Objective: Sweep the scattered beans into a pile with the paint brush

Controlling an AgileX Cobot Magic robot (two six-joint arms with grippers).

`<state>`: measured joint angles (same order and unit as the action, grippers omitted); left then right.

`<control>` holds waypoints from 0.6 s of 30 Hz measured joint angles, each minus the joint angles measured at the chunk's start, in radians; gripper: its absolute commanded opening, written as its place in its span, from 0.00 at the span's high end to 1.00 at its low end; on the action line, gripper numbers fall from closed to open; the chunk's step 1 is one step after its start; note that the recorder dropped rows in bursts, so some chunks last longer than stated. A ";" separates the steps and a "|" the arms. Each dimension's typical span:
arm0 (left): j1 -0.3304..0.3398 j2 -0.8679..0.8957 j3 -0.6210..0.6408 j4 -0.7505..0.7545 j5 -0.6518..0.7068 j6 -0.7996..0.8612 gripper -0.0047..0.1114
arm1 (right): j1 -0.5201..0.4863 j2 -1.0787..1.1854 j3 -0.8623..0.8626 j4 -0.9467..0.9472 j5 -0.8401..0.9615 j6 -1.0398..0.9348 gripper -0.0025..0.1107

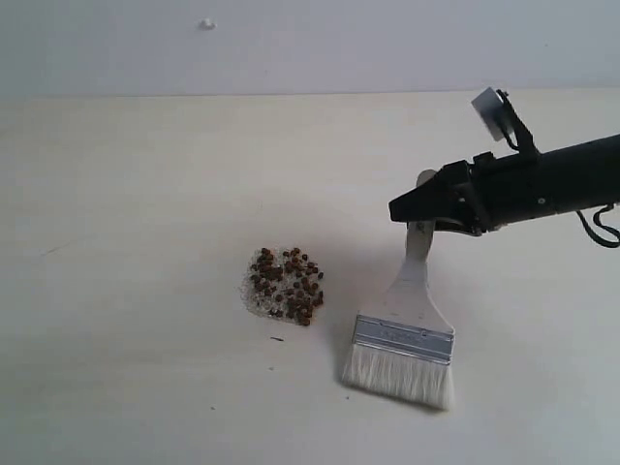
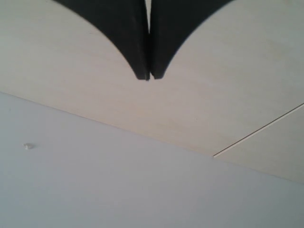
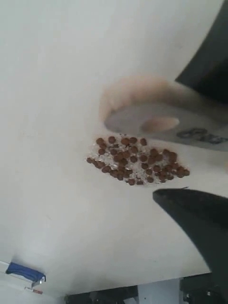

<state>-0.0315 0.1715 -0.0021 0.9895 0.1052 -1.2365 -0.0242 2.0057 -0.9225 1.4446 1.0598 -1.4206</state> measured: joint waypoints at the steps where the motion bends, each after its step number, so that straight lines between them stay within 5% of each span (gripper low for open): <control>1: 0.000 0.000 0.000 0.000 0.000 0.000 0.96 | 0.000 0.000 0.000 0.015 0.000 -0.012 0.45; 15: 0.000 0.000 0.000 0.000 0.000 0.000 0.96 | 0.000 -0.172 0.000 0.135 -0.211 -0.035 0.45; 18: 0.000 0.000 0.000 0.000 0.000 0.000 0.96 | 0.000 -0.234 0.002 0.138 -0.291 0.003 0.53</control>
<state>-0.0315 0.1715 -0.0021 0.9895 0.1052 -1.2365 -0.0242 1.7722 -0.9208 1.5830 0.7689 -1.4173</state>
